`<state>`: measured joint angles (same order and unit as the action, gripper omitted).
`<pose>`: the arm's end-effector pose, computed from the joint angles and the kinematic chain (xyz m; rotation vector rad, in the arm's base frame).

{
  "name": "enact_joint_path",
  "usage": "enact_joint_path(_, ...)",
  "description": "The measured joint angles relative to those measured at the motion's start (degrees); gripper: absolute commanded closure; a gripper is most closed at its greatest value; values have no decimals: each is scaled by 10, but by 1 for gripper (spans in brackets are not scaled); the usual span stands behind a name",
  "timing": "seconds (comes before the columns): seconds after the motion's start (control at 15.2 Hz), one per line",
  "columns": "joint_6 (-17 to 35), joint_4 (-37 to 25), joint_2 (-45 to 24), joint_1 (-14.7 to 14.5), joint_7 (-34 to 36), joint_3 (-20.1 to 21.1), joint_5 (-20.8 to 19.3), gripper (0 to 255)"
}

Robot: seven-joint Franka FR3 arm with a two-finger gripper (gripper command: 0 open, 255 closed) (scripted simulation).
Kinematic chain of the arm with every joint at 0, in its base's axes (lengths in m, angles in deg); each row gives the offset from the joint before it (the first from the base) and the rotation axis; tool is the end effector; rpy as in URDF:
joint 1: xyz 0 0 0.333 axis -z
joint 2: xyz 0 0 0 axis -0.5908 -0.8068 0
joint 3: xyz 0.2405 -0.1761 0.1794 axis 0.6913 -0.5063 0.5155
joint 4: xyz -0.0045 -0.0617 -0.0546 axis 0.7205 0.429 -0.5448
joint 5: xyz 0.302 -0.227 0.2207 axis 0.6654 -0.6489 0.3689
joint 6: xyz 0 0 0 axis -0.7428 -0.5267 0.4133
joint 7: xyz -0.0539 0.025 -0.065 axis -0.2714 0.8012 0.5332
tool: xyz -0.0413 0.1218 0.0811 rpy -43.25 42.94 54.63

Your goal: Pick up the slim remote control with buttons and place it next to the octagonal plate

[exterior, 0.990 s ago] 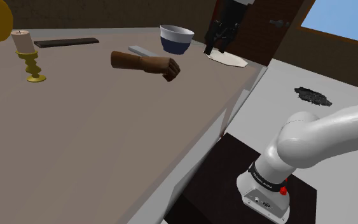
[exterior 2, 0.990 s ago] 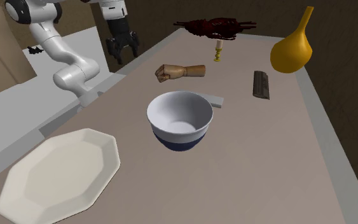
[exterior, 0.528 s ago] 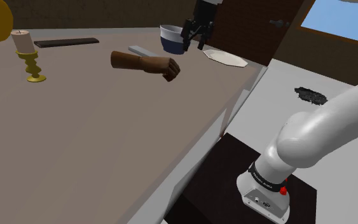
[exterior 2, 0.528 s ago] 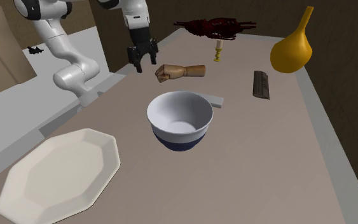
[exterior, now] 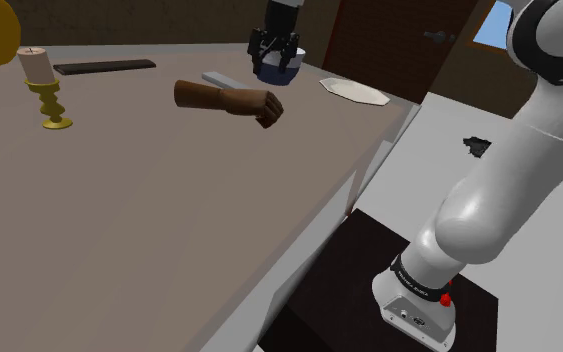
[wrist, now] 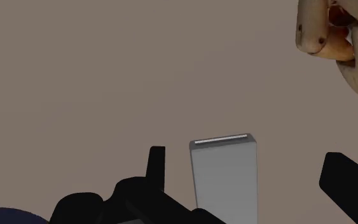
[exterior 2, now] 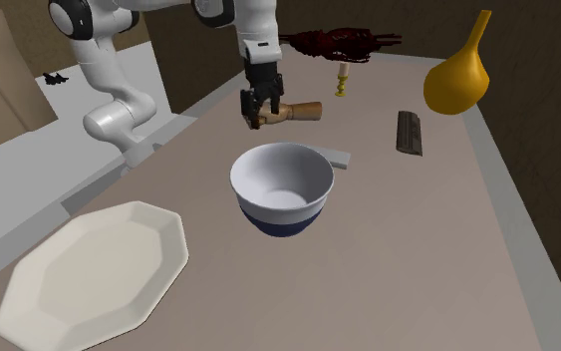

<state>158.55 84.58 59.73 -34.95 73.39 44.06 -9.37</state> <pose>0.6088 0.0358 0.5748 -3.1318 0.1225 -0.0856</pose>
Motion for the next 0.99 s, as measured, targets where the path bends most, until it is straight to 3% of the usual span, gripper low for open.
enact_joint_path(0.33,-29,-152,-139,-5,7,3,-7,0)
enact_joint_path(0.66,-106,-376,-299,-15,10,3,-14,0)
enact_joint_path(0.99,-78,-351,-305,-16,12,4,-14,0)
